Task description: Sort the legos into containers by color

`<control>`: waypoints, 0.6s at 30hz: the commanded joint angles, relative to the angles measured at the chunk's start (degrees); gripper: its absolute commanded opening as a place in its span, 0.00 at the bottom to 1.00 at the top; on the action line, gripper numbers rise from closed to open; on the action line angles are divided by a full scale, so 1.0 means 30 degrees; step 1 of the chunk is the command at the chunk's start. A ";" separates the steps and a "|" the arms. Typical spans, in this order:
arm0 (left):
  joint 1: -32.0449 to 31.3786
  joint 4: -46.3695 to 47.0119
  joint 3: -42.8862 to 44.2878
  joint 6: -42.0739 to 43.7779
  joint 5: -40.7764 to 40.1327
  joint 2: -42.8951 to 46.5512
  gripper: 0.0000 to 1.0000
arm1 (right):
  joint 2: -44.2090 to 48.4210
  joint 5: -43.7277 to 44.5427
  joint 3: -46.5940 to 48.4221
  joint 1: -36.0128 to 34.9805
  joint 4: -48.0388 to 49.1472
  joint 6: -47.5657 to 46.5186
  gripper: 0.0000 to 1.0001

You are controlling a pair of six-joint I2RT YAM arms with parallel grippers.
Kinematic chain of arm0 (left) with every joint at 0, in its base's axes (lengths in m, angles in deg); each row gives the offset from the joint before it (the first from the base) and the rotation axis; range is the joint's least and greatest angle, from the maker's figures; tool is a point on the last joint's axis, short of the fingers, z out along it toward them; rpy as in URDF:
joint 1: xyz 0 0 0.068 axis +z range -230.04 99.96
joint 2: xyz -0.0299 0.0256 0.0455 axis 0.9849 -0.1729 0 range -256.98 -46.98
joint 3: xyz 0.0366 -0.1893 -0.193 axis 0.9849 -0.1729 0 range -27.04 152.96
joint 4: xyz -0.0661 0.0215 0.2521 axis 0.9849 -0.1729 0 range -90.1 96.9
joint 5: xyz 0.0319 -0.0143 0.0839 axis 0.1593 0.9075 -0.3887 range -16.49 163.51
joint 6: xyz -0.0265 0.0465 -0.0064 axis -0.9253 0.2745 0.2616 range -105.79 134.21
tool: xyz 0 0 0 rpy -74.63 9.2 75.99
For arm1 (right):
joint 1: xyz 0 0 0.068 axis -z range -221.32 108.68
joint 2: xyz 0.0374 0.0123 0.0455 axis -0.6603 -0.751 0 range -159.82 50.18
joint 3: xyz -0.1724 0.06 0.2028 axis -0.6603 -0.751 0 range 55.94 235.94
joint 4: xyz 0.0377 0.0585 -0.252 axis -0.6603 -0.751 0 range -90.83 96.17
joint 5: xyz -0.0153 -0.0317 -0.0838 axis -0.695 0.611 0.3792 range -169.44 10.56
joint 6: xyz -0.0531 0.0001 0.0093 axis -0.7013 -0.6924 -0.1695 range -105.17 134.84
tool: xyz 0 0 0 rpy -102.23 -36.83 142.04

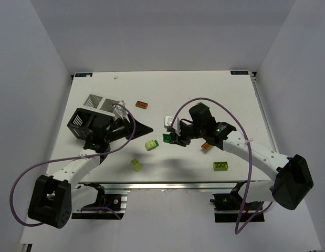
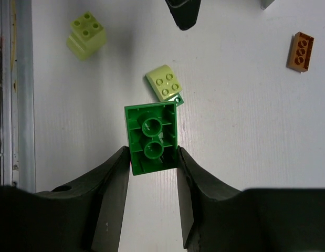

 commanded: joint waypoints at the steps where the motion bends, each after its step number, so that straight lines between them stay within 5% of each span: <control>1: -0.0114 0.0989 0.0075 -0.0988 0.1081 -0.0560 0.79 | 0.0320 0.1297 -0.0396 -0.0655 0.1929 0.0869 0.05; 18: -0.0289 0.0227 -0.0042 -0.0843 0.1669 -0.1353 0.69 | -0.0676 0.6983 -0.1275 -0.4292 0.5767 0.0869 0.05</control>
